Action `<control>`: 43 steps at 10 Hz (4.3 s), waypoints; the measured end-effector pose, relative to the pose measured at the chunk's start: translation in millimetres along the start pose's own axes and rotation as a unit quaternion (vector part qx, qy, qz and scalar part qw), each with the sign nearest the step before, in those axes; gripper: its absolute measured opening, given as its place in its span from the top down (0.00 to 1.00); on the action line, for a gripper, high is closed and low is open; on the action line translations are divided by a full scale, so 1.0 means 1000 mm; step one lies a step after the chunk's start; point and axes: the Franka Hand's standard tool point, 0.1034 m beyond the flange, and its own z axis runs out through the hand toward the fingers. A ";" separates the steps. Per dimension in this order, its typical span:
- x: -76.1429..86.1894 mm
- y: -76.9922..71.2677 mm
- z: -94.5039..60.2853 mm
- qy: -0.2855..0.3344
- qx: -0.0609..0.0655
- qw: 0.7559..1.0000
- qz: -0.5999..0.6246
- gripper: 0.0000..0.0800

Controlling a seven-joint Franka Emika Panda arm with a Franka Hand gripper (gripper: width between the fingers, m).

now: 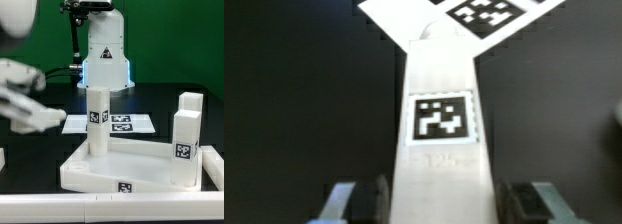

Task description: Assemble desk

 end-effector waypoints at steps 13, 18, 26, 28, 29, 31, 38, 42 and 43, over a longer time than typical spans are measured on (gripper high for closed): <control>-0.048 -0.111 -0.095 0.438 0.016 0.894 -0.095 0.64; -0.046 -0.123 -0.096 0.591 0.044 0.798 -0.114 0.64; -0.049 -0.145 -0.063 0.618 0.019 0.772 -0.146 0.64; -0.047 -0.148 -0.053 0.614 0.017 0.776 -0.146 0.64; -0.045 -0.147 -0.052 0.613 0.013 0.776 -0.148 0.64; -0.047 -0.145 -0.052 0.606 0.016 0.782 -0.145 0.64; -0.044 -0.139 -0.048 0.590 0.012 0.795 -0.143 0.64; -0.041 -0.142 -0.051 0.606 0.009 0.782 -0.145 0.64; -0.040 -0.143 -0.052 0.610 0.008 0.779 -0.145 0.64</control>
Offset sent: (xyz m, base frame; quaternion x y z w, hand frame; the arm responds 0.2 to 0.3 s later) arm 0.0248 0.0191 0.0467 -0.0215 0.1971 -0.0285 0.9797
